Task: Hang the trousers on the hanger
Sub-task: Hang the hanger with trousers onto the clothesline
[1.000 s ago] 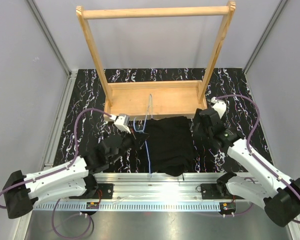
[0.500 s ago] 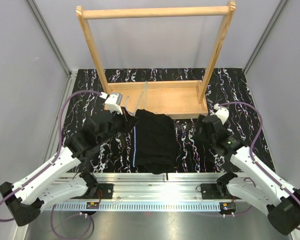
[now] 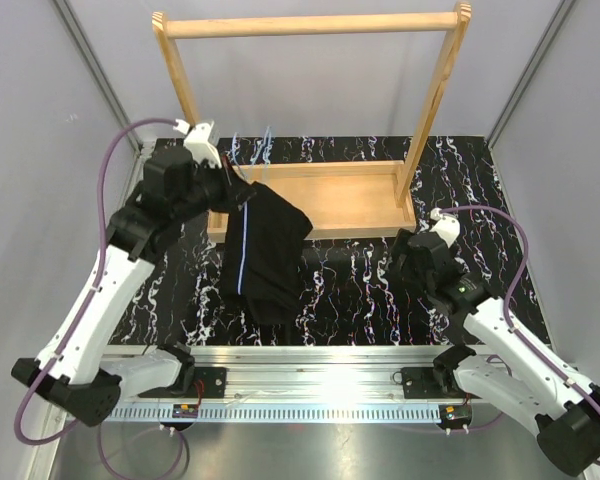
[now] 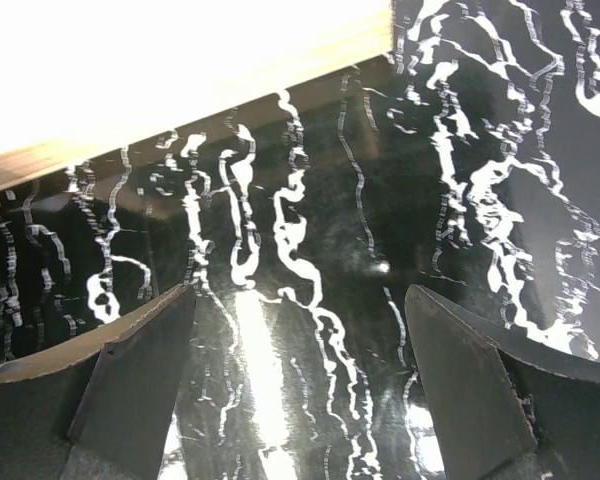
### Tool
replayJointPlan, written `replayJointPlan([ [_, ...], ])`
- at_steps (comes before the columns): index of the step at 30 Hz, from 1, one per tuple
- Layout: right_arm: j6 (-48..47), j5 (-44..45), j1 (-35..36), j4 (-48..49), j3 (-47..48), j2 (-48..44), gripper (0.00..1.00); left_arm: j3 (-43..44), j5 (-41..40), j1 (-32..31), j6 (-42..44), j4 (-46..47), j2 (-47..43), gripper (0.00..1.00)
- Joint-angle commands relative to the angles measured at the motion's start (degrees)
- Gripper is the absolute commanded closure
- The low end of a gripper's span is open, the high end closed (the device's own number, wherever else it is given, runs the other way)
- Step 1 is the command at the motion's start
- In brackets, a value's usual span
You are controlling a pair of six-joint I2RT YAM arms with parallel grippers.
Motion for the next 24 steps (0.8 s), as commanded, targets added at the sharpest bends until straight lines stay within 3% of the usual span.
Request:
replayJointPlan([
  [1, -0.7, -1.4, -0.4, 3.7, -0.1, -0.5, 0.07, 10.6, 6.9, 3.1, 3.0, 0.1, 4.1, 1.0],
  [11, -2.0, -7.9, -0.4, 13.2, -0.4, 9.7, 0.08, 35.6, 4.0, 8.1, 4.9, -2.8, 15.1, 1.0],
  [24, -4.9, -12.0, -0.4, 18.7, 1.5, 15.5, 0.09, 56.6, 13.5, 18.5, -4.7, 1.1, 31.1, 1.0],
])
